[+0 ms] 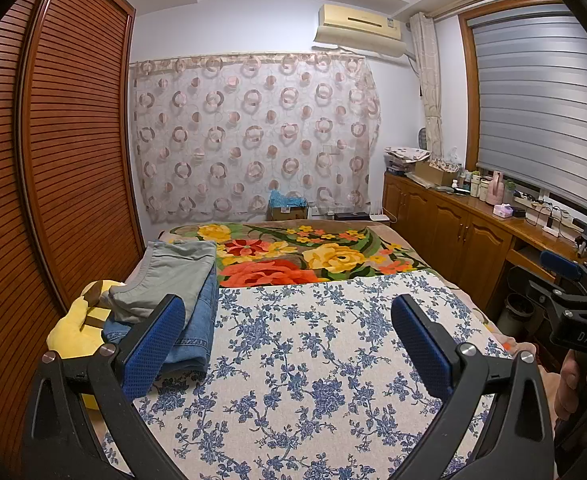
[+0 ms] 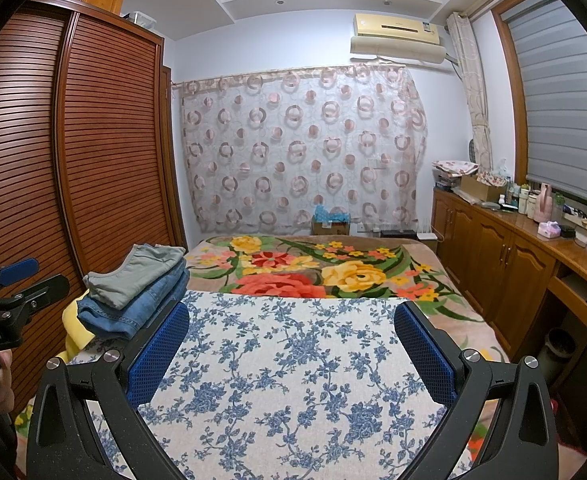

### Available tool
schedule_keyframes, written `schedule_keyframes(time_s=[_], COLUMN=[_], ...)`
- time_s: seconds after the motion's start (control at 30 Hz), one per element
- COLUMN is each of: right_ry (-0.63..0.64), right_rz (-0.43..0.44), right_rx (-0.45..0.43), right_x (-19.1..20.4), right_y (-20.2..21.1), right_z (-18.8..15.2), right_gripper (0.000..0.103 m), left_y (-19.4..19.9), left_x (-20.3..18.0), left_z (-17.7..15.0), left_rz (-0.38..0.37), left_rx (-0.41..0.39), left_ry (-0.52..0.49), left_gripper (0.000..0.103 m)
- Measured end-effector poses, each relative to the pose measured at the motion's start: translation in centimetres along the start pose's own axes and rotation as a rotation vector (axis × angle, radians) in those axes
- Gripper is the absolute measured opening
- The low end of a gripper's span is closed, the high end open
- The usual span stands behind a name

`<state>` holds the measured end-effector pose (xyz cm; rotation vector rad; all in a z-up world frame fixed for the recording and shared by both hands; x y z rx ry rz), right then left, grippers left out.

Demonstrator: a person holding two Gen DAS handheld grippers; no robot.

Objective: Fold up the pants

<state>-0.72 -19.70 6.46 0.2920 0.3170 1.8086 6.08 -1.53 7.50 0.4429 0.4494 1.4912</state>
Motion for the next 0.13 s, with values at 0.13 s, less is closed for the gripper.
schedule_keyframes(time_s=[0.13], right_ry=[-0.001], right_rz=[0.001], right_rx=[0.0], right_x=[-0.09], right_y=[0.01], right_z=[-0.03], right_gripper=[0.102], left_y=[-0.03], left_x=[0.06], left_z=[-0.03], left_rz=[0.0], left_rx=[0.0], left_ry=[0.0], left_gripper=[0.103])
Point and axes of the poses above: each gripper's, at about its wrist camera, not at the fingertips, and y roughly against the way its jaws point, x to its left, z to its top, the point moved 5 cm from there along -y, roughly the way its jaws point, and after that the axes turned 11 degrees about x, right-handed, at the moved point
